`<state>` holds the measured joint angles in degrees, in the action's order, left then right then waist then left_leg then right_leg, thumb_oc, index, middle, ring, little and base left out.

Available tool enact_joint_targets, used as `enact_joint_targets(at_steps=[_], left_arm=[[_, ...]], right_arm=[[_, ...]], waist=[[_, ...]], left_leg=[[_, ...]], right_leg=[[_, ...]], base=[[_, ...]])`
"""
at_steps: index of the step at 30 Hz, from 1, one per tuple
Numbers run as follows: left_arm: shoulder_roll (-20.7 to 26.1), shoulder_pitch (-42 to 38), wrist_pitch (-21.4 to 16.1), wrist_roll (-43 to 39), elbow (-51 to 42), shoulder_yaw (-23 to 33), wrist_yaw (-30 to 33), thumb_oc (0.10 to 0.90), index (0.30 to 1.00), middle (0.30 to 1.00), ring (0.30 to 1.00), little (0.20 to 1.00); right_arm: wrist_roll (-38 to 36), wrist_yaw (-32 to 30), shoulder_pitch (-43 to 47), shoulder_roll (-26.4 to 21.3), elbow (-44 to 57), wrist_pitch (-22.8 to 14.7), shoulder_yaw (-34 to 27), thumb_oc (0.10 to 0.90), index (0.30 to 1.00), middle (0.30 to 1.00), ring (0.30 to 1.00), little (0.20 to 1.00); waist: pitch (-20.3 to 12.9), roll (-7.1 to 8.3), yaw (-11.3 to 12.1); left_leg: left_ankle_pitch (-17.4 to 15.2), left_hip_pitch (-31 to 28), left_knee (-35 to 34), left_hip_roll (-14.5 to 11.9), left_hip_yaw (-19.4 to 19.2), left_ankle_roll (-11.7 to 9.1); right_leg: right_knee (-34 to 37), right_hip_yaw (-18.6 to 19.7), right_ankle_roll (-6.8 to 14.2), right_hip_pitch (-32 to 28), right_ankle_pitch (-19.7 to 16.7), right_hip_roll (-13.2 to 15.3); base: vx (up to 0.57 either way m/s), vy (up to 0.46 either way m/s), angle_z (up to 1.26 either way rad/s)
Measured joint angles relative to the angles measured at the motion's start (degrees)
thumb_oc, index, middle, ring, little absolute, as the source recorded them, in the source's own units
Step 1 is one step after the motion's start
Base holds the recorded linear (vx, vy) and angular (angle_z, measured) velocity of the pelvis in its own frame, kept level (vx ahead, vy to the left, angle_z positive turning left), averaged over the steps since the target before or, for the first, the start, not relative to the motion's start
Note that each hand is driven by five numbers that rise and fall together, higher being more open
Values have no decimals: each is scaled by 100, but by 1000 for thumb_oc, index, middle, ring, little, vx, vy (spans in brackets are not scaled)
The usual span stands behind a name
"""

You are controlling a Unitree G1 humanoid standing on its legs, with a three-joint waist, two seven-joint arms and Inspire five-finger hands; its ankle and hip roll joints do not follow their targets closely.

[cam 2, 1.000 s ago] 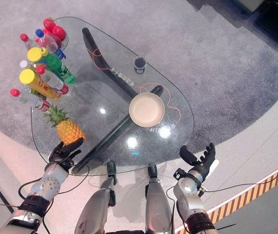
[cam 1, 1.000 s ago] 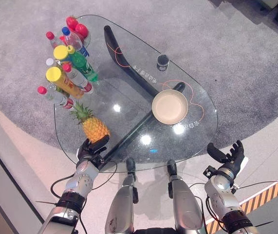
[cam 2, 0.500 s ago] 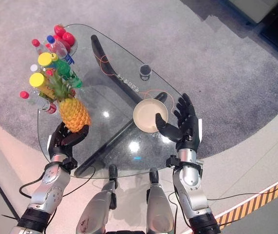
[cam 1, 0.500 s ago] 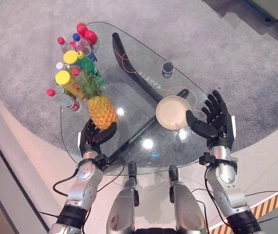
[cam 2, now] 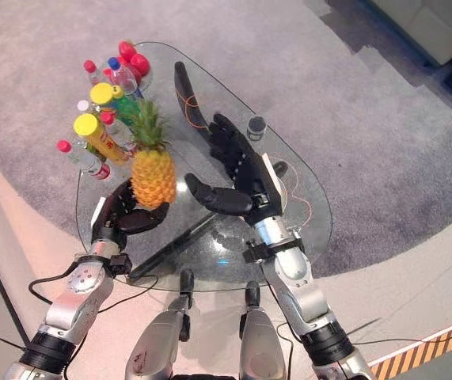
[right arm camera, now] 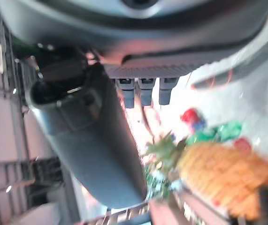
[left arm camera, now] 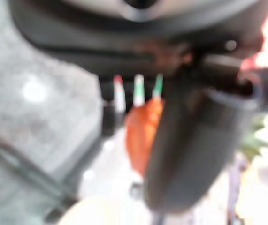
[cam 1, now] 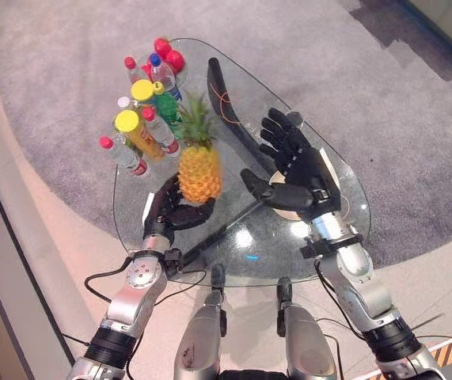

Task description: Pick up the fruit to the plate

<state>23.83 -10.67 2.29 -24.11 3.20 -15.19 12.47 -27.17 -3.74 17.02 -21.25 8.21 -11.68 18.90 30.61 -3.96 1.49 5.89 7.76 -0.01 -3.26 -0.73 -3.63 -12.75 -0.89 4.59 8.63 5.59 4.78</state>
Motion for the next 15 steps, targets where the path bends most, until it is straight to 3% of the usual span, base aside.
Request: enact_joint_targets(at_steps=[5, 15], left_arm=[[172, 5, 209, 86, 0, -316, -353, 100, 300, 300, 300, 200], [429, 52, 129, 388, -169, -803, -600, 100, 300, 300, 300, 200]], right_arm=[[-164, -317, 50, 78, -3, 14, 39, 800, 900, 900, 900, 900], [-435, -772, 14, 103, -645, 111, 81, 800, 900, 900, 900, 900]], waist=[[0, 0, -6], [3, -5, -10]], left_leg=[[-6, 2, 1, 46, 11, 0], [-24, 142, 119, 77, 19, -14]], right_leg=[[-15, -6, 8, -2, 5, 44], [-210, -14, 20, 155, 93, 81]], base=[[-8, 10, 2], [-23, 24, 1]])
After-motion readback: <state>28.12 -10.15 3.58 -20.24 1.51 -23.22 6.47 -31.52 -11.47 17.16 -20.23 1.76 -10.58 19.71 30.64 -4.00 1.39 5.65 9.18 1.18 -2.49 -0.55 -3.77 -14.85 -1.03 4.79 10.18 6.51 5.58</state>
